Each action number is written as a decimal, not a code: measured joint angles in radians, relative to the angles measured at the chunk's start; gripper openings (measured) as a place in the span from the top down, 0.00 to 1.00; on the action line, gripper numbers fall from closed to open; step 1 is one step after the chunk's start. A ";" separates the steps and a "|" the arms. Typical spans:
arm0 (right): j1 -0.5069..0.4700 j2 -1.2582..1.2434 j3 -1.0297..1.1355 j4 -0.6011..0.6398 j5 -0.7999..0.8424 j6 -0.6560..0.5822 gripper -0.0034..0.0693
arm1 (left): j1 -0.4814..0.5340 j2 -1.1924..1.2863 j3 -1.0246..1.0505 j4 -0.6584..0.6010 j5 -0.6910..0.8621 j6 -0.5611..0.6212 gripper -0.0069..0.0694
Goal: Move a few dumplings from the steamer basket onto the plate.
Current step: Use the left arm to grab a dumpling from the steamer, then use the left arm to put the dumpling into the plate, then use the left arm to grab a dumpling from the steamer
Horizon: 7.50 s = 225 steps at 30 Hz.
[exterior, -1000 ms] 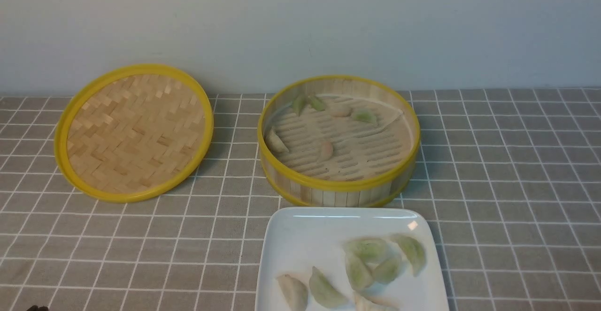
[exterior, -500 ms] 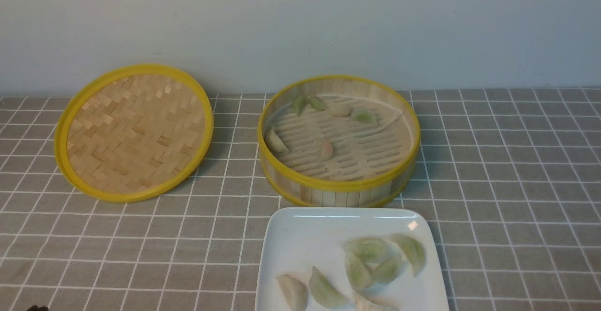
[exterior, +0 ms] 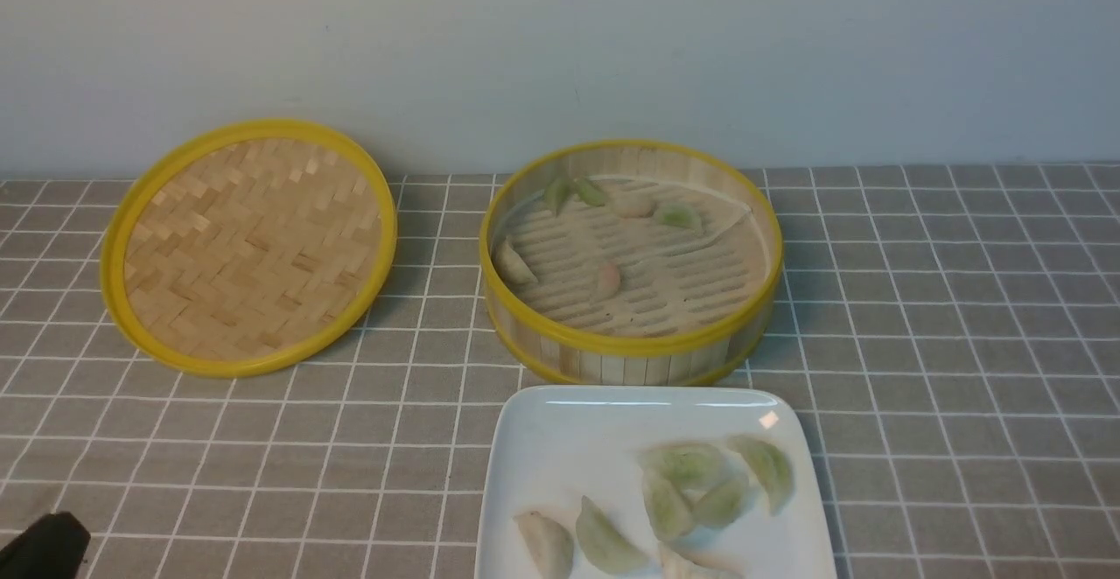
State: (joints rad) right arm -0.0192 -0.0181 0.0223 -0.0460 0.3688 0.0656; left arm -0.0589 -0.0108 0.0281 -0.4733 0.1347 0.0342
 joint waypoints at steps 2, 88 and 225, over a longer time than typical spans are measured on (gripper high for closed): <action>0.000 0.000 0.000 0.000 0.000 0.000 0.97 | 0.000 0.000 0.000 -0.096 -0.080 -0.012 0.92; 0.000 0.000 0.000 0.000 0.000 0.000 0.97 | -0.399 2.444 -2.267 0.572 0.979 0.262 0.31; 0.000 0.000 0.000 -0.001 0.000 0.000 0.97 | -0.454 2.481 -2.360 0.379 1.045 0.047 0.69</action>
State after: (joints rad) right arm -0.0195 -0.0181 0.0223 -0.0467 0.3688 0.0656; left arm -0.5132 2.4705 -2.3321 -0.0944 1.1795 0.0815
